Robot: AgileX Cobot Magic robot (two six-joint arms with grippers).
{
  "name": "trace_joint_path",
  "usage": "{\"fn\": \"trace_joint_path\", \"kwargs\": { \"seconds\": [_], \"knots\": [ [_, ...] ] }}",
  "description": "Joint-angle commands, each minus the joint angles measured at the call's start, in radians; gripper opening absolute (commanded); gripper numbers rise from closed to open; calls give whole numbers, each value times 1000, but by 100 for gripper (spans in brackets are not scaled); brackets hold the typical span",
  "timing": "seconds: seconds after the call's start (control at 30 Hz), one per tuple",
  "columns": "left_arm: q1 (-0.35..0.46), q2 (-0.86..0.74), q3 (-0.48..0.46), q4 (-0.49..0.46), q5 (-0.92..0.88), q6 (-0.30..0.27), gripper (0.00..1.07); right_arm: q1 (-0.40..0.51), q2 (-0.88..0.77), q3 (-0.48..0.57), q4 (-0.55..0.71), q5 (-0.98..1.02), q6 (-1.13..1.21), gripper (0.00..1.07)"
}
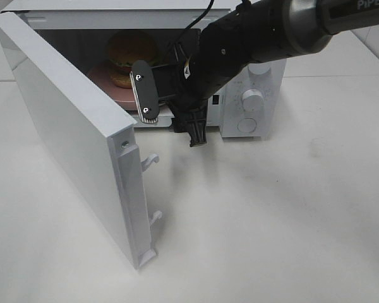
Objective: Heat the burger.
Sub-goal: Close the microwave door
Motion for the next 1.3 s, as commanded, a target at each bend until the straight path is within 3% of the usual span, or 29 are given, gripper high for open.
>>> {"fn": "trace_joint_path", "kwargs": {
  "seconds": [0.03,0.97,1.3],
  "knots": [
    [-3,-14,3,1,-13,0,99,-7,-45,46,-5,-17,25,69],
    [-3,-14,3,1,-13,0,99,-58,-487,487,-5,-77,247,69],
    [-3,-14,3,1,-13,0,99,-58,-687,653,0,-73,553,69]
  ]
}}
